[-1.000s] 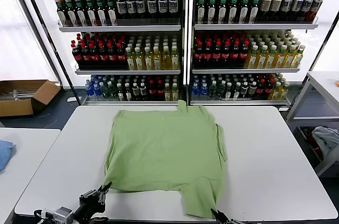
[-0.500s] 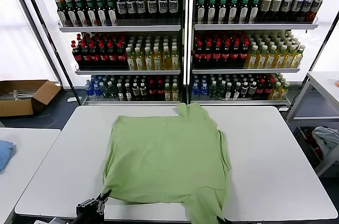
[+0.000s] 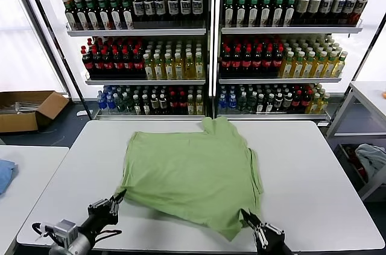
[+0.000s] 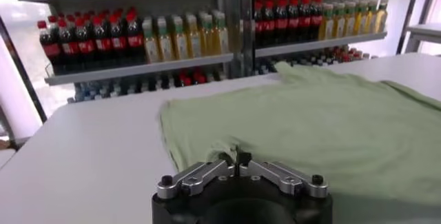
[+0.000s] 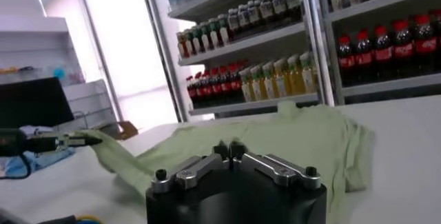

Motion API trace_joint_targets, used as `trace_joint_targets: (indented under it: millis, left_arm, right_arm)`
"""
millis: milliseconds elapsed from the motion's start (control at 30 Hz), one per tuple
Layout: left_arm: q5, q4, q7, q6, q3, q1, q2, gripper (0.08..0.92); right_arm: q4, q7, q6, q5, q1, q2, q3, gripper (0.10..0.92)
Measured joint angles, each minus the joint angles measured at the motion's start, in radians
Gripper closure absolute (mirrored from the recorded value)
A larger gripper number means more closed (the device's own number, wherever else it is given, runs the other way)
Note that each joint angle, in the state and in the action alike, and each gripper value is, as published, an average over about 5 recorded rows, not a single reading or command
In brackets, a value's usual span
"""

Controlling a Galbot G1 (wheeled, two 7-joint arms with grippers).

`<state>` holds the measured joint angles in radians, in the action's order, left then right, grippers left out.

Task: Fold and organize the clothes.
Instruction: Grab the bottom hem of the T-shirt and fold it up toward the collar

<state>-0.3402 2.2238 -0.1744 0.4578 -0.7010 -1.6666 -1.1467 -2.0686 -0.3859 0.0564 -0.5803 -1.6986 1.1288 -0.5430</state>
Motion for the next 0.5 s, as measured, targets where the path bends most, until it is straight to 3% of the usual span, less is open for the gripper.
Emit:
trace_joint_targets:
  millis: [500]
  left_arm:
    - [-0.123, -0.177, 0.010, -0.001, 0.053, 0.238, 0.089, 0.900]
  right_arm:
    - [0.176, 0.091, -0.068, -0.023, 0.359, -0.042, 0.104, 0.918]
